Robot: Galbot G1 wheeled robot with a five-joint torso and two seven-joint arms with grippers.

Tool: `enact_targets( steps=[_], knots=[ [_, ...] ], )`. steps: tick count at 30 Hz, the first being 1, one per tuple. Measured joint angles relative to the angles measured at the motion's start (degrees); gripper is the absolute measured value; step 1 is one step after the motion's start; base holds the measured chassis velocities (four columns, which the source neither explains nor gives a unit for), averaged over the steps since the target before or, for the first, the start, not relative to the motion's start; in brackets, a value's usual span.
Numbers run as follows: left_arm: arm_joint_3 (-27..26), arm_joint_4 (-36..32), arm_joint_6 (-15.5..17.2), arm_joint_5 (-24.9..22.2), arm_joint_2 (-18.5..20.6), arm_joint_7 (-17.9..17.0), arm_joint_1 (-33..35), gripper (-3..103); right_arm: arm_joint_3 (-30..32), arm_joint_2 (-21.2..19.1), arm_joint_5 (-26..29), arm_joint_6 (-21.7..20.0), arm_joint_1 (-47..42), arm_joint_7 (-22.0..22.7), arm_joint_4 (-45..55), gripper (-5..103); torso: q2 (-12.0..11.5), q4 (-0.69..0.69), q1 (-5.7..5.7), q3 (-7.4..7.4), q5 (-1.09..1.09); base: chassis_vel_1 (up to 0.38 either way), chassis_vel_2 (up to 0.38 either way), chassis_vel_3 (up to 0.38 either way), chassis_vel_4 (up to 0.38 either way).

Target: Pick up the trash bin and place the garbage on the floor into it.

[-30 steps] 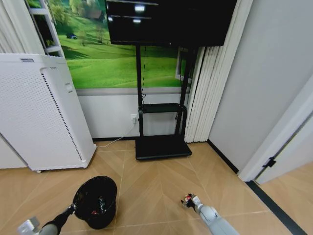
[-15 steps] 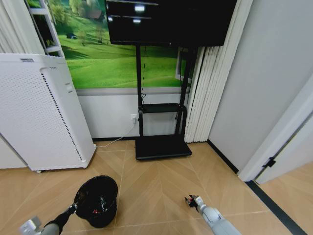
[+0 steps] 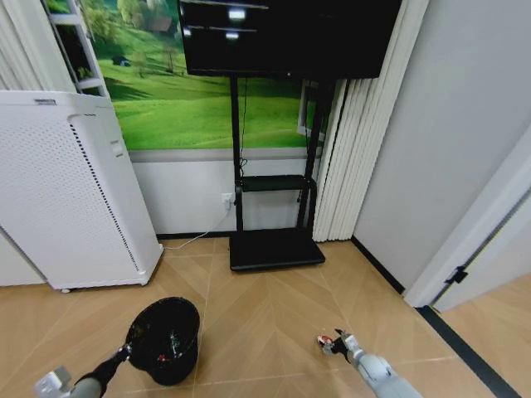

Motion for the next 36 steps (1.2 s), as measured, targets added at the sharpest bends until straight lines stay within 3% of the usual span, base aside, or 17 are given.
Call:
enact_targets(
  steps=[7,16,17,20,23,26,29,36],
  knots=[
    [-0.25,-0.19,-0.36,0.03,-0.21,0.0,0.08,7,-0.31,1.94,-1.35,-0.02,1.38,2.95,-2.45,101,0.0,0.02,0.0,0.0,0.0,0.0,0.0,0.0,0.0],
    [-0.29,-0.15,-0.79,0.1,-0.47,0.0,-0.01,7,-0.07,1.02,-1.54,-0.51,1.08,3.54,-2.57,75,0.0,0.0,0.0,0.0,-0.02,0.0,0.0,0.0,0.0],
    [-0.29,-0.15,-0.84,0.11,-0.48,0.0,-0.03,7,0.07,1.02,-1.54,-0.6,0.76,3.5,-2.56,64,0.0,0.0,0.0,0.0,-0.01,0.0,0.0,0.0,0.0],
    [-0.29,-0.15,-0.87,0.1,-0.47,0.0,-0.06,7,0.21,1.07,-1.54,-0.62,0.4,3.48,-2.4,58,0.0,0.0,0.0,0.0,-0.01,0.0,0.0,0.0,0.0],
    [-0.36,-0.13,-1.03,0.11,-0.4,0.0,-0.12,7,0.37,1.25,-1.45,-0.54,-0.13,3.67,-1.78,42,0.0,0.0,0.0,0.0,-0.01,0.0,0.0,0.0,0.0],
    [-0.23,0.03,-1.11,0.23,-0.3,0.0,-0.34,7,0.38,1.29,-1.31,-0.41,-0.22,4.13,-1.41,34,0.0,0.0,0.0,0.0,-0.01,0.0,0.0,0.0,0.0],
    [0.32,0.23,-1.18,0.49,0.14,-0.03,-0.86,7,0.39,1.02,-0.71,-0.42,-0.41,4.47,-0.38,29,0.0,0.02,0.0,0.0,0.0,0.0,0.0,0.0,0.0],
    [3.53,0.37,-1.24,0.65,2.97,-1.37,-4.42,7,1.55,-1.16,2.48,0.92,-2.48,6.15,6.66,29,0.0,0.0,0.0,0.0,0.0,0.0,0.0,0.0,0.0]
  ],
)
